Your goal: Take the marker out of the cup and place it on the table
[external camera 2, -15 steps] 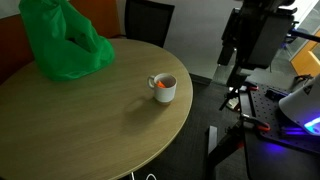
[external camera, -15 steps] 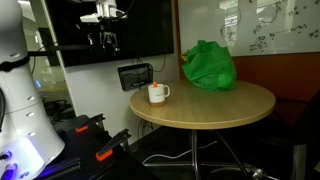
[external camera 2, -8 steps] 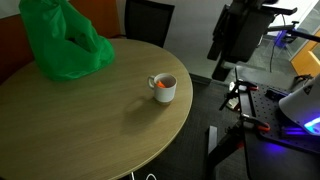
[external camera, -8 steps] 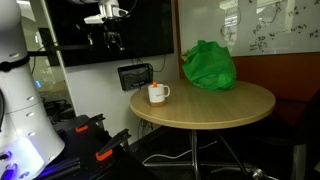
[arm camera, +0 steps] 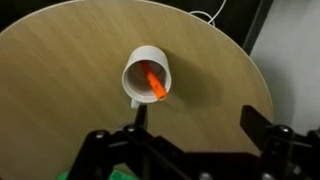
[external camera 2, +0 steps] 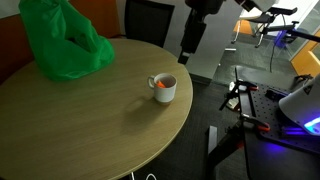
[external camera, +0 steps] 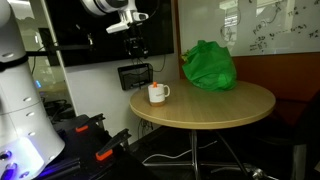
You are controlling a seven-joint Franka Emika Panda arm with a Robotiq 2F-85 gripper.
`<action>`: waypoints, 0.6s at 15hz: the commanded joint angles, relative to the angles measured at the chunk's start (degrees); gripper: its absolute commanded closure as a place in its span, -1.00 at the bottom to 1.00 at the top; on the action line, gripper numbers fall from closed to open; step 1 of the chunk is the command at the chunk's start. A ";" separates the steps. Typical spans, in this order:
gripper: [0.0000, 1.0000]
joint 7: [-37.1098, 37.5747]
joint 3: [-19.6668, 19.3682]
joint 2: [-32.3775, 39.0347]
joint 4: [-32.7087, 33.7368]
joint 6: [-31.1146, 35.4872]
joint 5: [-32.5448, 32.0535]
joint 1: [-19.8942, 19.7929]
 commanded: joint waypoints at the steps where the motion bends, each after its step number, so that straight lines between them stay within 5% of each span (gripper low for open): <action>1: -1.00 -8.58 -2.11 6.84 3.12 3.37 -0.76 0.32; 3: -1.00 -9.49 -2.26 11.08 4.13 7.87 -1.47 -0.12; 5: -1.00 -2.13 -2.51 14.51 4.71 12.50 -7.54 -0.96; 6: -1.00 -6.53 -2.27 12.39 3.45 10.18 -3.61 -0.54; 9: -1.00 -3.95 -2.56 15.17 4.68 12.24 -6.05 -0.86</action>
